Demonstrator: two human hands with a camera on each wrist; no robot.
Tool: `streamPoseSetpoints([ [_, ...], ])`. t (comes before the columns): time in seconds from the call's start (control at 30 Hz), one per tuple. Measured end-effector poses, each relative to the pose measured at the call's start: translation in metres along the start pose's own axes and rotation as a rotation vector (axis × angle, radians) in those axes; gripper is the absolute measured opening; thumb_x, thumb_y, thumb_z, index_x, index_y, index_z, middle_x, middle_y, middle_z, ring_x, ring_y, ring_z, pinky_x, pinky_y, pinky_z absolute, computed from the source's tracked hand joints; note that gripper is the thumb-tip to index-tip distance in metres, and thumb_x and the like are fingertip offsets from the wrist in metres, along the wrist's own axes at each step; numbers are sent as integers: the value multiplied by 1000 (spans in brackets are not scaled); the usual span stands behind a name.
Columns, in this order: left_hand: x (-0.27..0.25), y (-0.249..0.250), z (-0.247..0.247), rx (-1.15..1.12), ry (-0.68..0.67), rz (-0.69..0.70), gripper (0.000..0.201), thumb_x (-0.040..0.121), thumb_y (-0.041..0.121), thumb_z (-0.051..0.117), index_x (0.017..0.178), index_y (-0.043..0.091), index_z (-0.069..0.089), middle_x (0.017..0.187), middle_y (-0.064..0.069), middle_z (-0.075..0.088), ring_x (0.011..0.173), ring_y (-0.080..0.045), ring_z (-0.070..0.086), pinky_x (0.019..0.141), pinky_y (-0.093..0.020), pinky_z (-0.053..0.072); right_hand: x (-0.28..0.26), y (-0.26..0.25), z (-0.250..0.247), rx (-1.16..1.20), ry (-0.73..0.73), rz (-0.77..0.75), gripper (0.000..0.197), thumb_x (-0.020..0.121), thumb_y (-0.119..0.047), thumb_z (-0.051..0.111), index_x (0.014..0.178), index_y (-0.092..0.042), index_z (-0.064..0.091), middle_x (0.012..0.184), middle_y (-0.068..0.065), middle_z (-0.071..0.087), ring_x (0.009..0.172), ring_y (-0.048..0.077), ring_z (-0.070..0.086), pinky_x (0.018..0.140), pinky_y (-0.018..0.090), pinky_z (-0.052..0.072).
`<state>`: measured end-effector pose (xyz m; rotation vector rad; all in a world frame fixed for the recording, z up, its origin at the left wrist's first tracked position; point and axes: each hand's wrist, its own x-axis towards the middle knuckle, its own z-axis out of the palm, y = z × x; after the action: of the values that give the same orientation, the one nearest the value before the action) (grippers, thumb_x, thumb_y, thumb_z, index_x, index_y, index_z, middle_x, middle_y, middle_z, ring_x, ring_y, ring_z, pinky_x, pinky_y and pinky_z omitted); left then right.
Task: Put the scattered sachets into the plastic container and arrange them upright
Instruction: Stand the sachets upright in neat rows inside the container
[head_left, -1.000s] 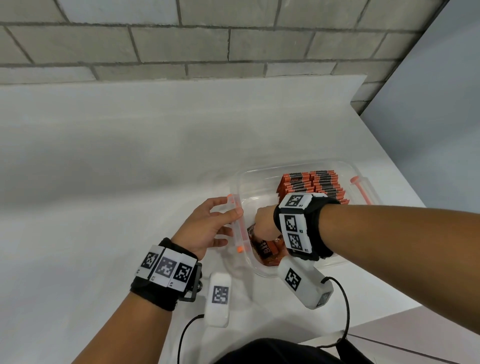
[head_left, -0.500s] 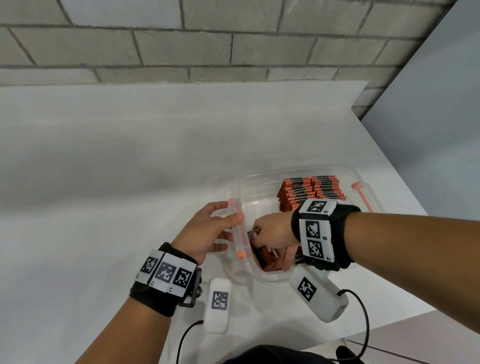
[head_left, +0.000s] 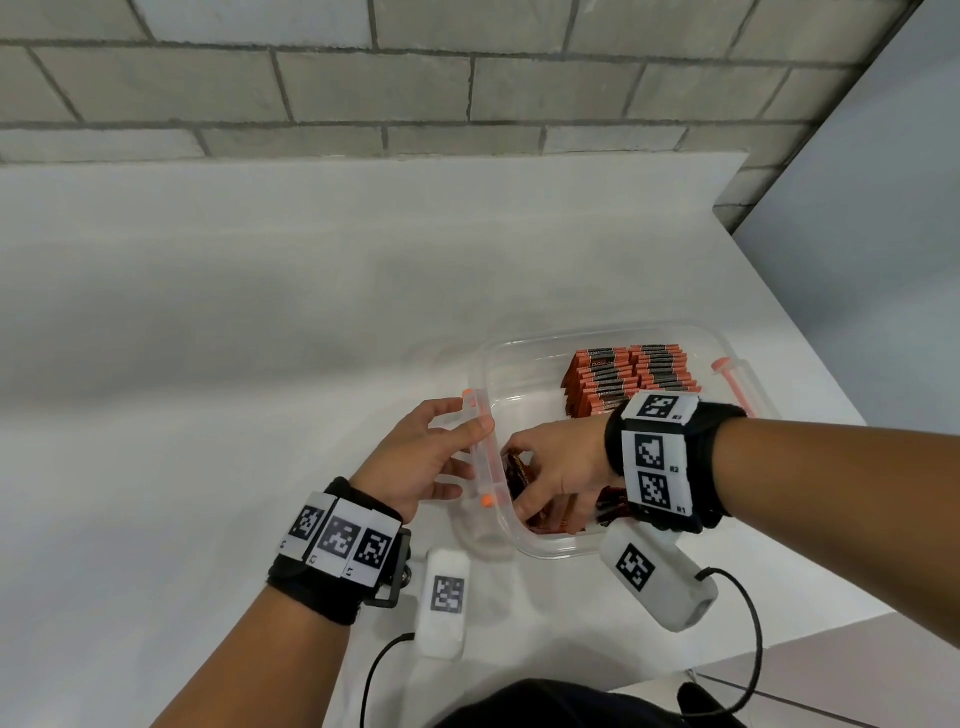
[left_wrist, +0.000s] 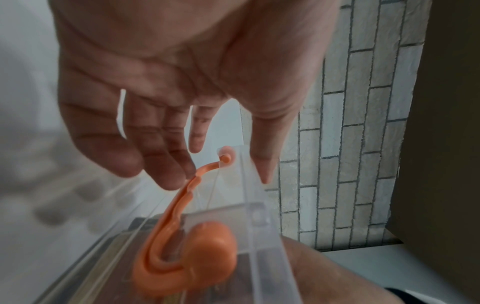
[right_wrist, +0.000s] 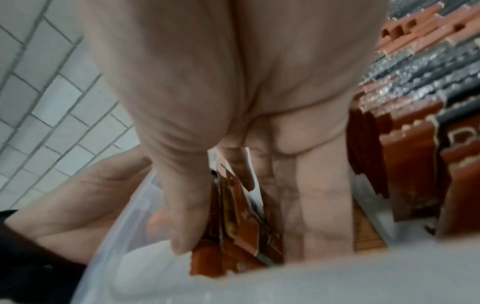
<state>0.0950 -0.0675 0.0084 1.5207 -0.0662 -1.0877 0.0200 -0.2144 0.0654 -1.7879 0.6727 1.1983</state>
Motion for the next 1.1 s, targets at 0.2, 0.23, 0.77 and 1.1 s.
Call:
streamPoseSetpoints([
  [0.2, 0, 0, 0, -3, -2, -10, 43, 82, 35, 72, 120, 26, 54, 87, -3, 67, 67, -18, 60, 65, -32, 48, 4, -1, 7, -39, 190, 36, 39, 81, 3, 60, 119, -4, 53, 114, 13, 58, 100, 32, 63, 78, 41, 59],
  [0.23, 0, 0, 0, -2, -4, -10, 43, 82, 35, 72, 120, 26, 55, 88, -3, 67, 67, -18, 59, 65, -32, 48, 3, -2, 8, -69, 210, 46, 42, 84, 0, 60, 124, -6, 49, 115, 11, 55, 101, 30, 62, 77, 40, 59],
  [0.77, 2, -3, 0, -5, -4, -3, 44, 81, 38, 72, 120, 26, 55, 91, -3, 65, 67, -18, 59, 62, -31, 47, -4, -16, 14, -748, 241, 122, 44, 96, -25, 49, 133, -3, 40, 97, 7, 52, 66, 15, 46, 48, 19, 34],
  [1.1, 0, -2, 0, 14, 16, 3, 46, 81, 40, 72, 121, 25, 55, 96, -5, 65, 70, -18, 60, 65, -32, 48, 0, -17, 1, -740, 280, 113, 27, 82, -26, 69, 95, -5, 60, 73, 1, 51, 75, 18, 54, 61, 24, 44],
])
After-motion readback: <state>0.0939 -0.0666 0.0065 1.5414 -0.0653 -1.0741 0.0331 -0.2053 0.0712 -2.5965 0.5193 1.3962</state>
